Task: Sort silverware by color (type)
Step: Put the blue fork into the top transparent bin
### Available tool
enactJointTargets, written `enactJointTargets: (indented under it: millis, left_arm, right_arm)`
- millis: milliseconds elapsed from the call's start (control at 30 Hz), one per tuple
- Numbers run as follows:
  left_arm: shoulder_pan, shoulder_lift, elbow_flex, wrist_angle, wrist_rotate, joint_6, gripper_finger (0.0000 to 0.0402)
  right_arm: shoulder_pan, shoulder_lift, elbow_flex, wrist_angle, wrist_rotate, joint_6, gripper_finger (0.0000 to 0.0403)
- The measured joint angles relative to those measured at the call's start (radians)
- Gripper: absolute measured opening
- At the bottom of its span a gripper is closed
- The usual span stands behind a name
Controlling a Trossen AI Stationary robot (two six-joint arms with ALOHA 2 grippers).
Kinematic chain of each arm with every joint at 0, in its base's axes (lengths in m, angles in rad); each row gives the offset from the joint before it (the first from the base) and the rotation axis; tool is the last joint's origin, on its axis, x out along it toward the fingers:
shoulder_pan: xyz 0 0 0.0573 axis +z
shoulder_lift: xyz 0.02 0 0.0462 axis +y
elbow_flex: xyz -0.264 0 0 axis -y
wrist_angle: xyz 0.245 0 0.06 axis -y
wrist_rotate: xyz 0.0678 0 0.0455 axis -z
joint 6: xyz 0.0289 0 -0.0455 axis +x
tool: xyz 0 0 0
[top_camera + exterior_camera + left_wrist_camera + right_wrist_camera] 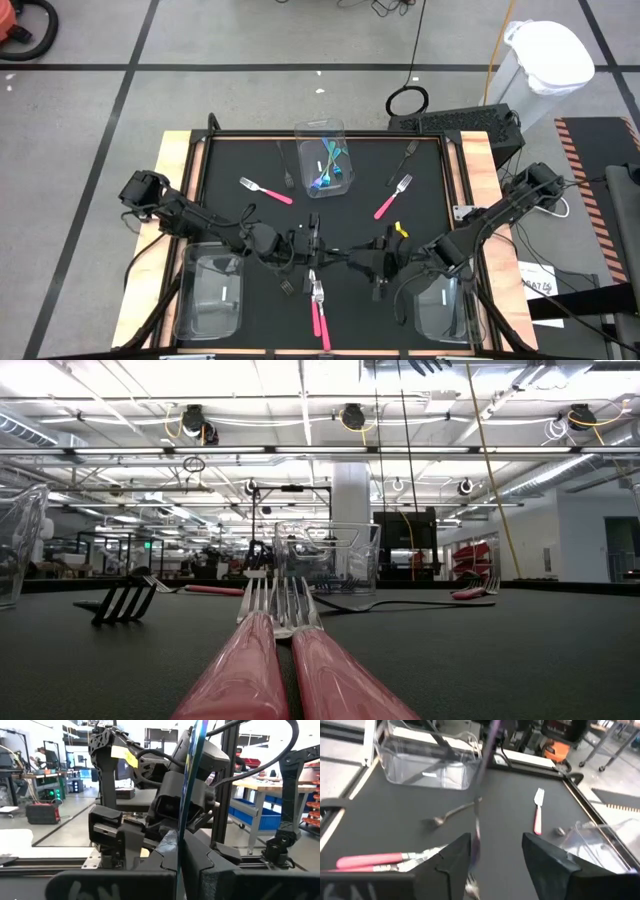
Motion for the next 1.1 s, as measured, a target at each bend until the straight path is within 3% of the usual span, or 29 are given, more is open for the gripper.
enactJointTargets:
  millis: [467, 733, 867, 1100]
  left_arm:
    - [0.065, -0.021, 0.0, -0.076, 0.032, -0.089, 0.0001]
    - [0.175, -0.1, 0.0, -0.167, 0.223, -0.127, 0.0001]
    - [0.248, -0.127, 0.0, -0.195, 0.256, -0.102, 0.0001]
    - [0.443, -0.149, 0.0, -0.191, 0.368, -0.113, 0.0001]
  right_arm:
    - [0.0, -0.107, 0.0, -0.415, -0.004, 0.201, 0.0201]
    - [-0.002, -0.143, 0.0, -0.536, -0.002, 0.202, 0.02]
    - [-0.003, -0.152, 0.0, -0.553, -0.001, 0.145, 0.0199]
    - [-0.003, -0.152, 0.0, -0.579, -0.002, 0.067, 0.0199]
